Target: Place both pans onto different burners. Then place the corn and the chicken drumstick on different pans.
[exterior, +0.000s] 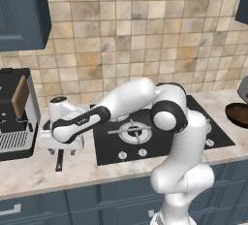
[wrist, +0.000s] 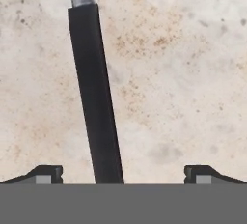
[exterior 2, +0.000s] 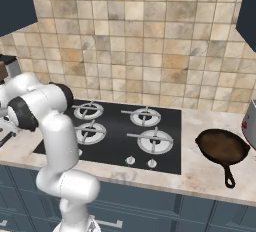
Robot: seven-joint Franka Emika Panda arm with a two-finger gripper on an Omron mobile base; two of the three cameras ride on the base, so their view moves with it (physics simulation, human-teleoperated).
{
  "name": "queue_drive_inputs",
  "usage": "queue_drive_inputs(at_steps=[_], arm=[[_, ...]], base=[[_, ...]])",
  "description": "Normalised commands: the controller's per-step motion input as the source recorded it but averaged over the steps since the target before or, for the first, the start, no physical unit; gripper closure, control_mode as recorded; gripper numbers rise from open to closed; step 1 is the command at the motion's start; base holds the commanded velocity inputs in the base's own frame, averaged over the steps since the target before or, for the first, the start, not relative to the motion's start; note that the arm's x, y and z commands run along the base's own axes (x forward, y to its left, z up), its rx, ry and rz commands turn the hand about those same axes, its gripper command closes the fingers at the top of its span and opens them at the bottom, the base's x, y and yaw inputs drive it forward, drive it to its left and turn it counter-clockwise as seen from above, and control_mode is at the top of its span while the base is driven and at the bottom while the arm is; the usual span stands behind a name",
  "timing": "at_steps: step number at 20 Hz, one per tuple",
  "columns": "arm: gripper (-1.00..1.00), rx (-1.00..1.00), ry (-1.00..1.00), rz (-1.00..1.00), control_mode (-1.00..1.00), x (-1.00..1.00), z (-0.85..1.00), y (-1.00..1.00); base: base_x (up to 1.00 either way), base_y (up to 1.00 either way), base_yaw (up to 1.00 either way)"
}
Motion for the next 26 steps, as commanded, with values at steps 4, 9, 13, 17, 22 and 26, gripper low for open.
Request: queue_drive_inputs(at_steps=[4, 9, 13, 17, 22, 26], arm=[[-1.00, 0.00, 0.00, 0.00, -1.00, 0.13, -0.19, 0.14], [-1.00, 0.00, 0.00, 0.00, -1.00, 0.09, -0.22, 0.07], [-1.00, 0.00, 0.00, 0.00, -1.00, 0.04, -0.26, 0.00], [-1.00, 0.00, 0.00, 0.00, -1.00, 0.01, -0.23, 0.00], [-1.00, 0.00, 0.00, 0.00, -1.00, 0.00, -0.24, 0.00], [-1.00, 0.00, 0.01, 0.00, -1.00, 0.01, -0.22, 0.00]], base=[[0.00, 0.00, 0.00], [0.00, 0.00, 0.00], [0.00, 0.00, 0.00], [0.00, 0.00, 0.00], [0.00, 0.00, 0.00], [0.00, 0.00, 0.00]])
